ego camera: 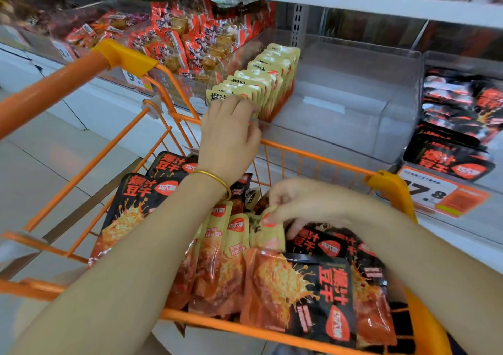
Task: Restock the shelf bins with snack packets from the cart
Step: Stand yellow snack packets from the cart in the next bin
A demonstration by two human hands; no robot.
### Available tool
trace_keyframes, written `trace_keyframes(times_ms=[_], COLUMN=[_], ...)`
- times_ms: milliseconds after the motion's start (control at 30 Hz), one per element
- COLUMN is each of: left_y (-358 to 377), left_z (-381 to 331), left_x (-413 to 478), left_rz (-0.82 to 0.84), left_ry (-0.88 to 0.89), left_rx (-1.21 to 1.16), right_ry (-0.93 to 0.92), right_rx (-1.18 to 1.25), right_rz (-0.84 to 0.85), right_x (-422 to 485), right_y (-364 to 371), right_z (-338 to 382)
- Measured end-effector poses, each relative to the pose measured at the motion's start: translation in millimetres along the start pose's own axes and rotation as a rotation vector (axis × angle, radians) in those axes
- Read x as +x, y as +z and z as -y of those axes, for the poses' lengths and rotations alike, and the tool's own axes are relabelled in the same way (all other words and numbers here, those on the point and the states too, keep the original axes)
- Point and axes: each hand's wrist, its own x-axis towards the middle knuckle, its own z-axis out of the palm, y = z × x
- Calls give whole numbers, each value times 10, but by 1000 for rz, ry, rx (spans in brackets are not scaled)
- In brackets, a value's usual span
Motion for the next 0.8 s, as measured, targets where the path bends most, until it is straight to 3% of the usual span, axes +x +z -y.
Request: trace_keyframes(times_ms=[67,200,367,433,500,567,633,700,800], left_y=[-3,-38,-81,-33,-7,-3,-5,-4,74], left_z=[-22,-91,-228,-257,-274,-286,-299,-306,-186], left_x=[6,17,-56,-65,-52,-39,-21,1,-4], left_rz=[-7,28,346,377,302,205,155,133,117], left_ry=[5,56,-101,-149,-225,-288,-321,-300,-107], left_rx=[-54,-233,-731,-807,-881,-897,-901,-857,-438], right_ry=[-32,-157,-246,-276,-293,-244,-207,-204,-166], right_rx=[259,402,537,610,608,442,292,291,579], right_rz=[-86,-348,-602,-632,-532,-405,-390,-477,-733], right_x=[-106,-220,-222,-215,-222,-234,-216,-149,168], right_y=[-161,-363,-481,-501,-526,-563,-640,-806,-1187], right_z=[11,-7,20,67,92,127,196,294,381])
